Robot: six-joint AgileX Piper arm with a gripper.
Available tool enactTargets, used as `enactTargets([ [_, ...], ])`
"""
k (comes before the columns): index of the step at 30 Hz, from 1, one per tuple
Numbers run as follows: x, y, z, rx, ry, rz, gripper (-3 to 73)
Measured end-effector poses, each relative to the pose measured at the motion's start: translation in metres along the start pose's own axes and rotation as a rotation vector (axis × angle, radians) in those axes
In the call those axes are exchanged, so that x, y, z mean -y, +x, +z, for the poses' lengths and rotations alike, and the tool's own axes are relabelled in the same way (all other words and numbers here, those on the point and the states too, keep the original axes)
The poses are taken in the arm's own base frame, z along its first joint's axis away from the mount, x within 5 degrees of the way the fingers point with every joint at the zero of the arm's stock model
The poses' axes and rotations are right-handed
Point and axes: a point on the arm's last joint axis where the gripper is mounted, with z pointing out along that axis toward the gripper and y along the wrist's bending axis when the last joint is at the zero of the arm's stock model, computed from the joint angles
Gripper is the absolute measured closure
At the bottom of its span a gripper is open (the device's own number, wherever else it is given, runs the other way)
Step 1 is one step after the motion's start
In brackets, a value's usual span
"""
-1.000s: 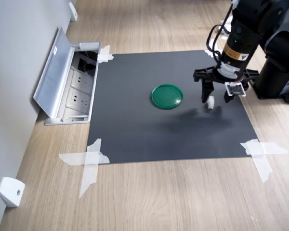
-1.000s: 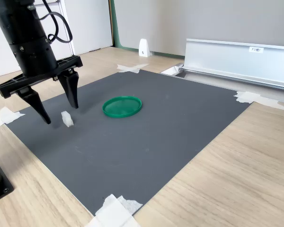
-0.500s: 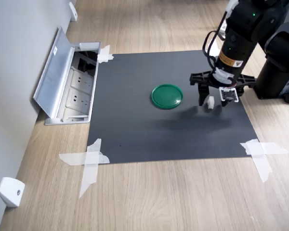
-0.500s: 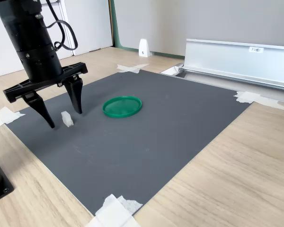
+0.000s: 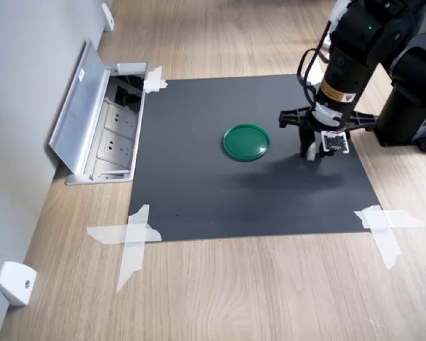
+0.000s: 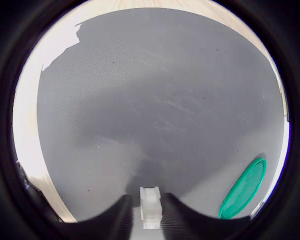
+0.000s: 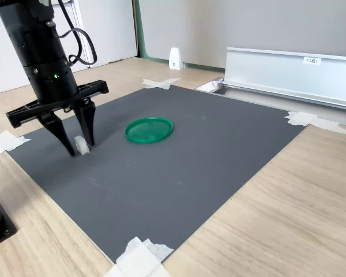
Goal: Grasp a white terminal and put it on the green lid.
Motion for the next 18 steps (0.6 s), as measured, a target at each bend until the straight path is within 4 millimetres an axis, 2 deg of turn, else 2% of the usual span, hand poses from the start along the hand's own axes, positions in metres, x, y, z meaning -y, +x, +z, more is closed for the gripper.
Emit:
enactTargets([
  [2, 0.000, 0.000, 0.000, 0.000, 0.000, 0.000, 61.2],
  [7, 0.001, 0.000, -0.001, -0.006, -0.002, -0.003, 61.3],
  [9, 0.008, -0.003, -0.008, -0.012, 0.002, -0.004, 61.3],
  [18, 0.066, -0.024, -0.084, 0.016, 0.092, -0.012, 61.3],
])
